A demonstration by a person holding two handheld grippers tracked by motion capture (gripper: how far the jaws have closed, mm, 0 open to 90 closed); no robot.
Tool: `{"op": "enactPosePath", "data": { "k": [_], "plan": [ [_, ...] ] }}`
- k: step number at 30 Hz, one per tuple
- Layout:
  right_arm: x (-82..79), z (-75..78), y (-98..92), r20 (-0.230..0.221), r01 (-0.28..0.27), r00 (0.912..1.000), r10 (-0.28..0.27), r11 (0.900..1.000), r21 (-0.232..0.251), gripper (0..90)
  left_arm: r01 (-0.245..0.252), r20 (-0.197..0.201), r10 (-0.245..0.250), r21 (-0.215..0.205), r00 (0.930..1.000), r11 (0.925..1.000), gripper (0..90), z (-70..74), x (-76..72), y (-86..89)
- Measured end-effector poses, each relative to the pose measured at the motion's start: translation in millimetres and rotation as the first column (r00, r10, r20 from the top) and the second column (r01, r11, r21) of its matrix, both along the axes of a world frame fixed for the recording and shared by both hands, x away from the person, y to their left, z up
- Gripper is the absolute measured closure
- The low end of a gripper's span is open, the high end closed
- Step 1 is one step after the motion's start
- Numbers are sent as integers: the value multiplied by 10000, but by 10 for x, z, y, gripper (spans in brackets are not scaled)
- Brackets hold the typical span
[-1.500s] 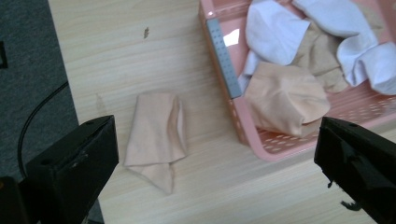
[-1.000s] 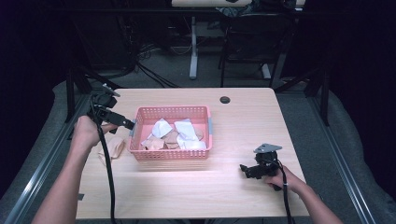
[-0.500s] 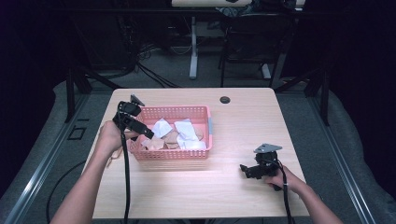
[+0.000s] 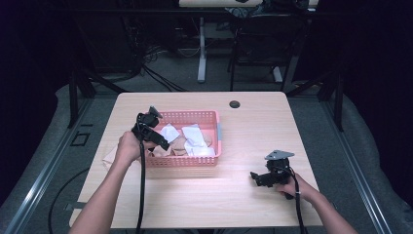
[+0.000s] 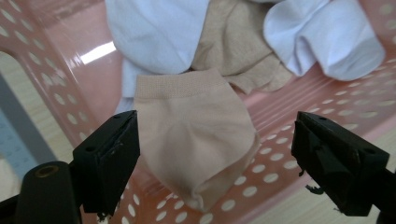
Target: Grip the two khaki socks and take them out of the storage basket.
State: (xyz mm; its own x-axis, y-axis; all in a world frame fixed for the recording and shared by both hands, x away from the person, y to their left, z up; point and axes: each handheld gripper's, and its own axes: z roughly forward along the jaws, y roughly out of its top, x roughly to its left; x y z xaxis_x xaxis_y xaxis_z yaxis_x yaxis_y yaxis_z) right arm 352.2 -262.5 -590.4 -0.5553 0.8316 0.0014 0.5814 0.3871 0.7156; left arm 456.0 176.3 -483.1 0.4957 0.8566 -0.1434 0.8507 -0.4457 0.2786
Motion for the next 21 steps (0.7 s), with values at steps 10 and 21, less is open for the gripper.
{"op": "enactPosePath", "data": {
  "k": [10,21],
  "plan": [
    [-2,2,0,-22,9,10000,-9,10000,-3,0,-493,-263,499,237,9984,9985,180,-225,85,-20],
    [-4,1,1,-12,35,10000,-35,10000,-1,0,-613,-720,645,458,9953,9971,246,-377,107,-66]
  ]
}}
